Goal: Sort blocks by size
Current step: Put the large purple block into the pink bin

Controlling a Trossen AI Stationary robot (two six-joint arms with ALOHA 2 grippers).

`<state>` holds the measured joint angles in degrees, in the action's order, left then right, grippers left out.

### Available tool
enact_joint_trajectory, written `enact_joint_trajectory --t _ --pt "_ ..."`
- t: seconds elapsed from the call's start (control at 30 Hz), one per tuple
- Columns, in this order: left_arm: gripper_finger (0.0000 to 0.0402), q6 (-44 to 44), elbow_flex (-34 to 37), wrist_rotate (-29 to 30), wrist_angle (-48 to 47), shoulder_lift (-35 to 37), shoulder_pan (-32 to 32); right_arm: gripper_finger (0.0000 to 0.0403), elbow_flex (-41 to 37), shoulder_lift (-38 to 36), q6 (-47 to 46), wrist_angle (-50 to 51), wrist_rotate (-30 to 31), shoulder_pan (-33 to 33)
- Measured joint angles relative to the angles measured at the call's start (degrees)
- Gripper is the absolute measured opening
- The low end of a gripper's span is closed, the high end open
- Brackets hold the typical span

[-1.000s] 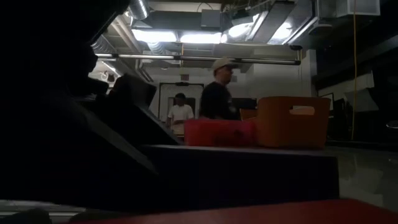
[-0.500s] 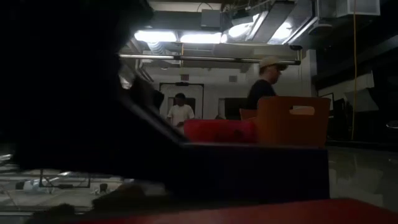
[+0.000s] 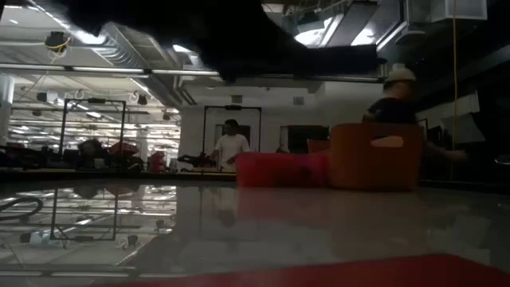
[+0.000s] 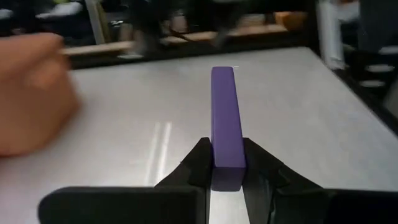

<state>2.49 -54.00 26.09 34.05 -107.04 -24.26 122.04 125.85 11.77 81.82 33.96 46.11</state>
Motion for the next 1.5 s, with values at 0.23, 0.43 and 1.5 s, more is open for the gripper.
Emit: enact_joint_trajectory --t 0.23,0.43,1.5 --pt "0.0041 -3.9 0.0 0.0 -8.2 10.8 11.5 0.0224 -7.1 -5.2 -4.0 6.9 10.6 -0.3" --pt "0.0042 -3.9 0.0 -7.9 -13.8 14.3 24.1 0.0224 -30.4 -18.3 -6.8 -3.3 10.3 -3.1" --pt "0.0072 -8.5 0.0 -25.3 -14.6 2.8 49.4 0.0224 -85.6 -29.7 -0.1 -123.7 -26.3 -16.5"
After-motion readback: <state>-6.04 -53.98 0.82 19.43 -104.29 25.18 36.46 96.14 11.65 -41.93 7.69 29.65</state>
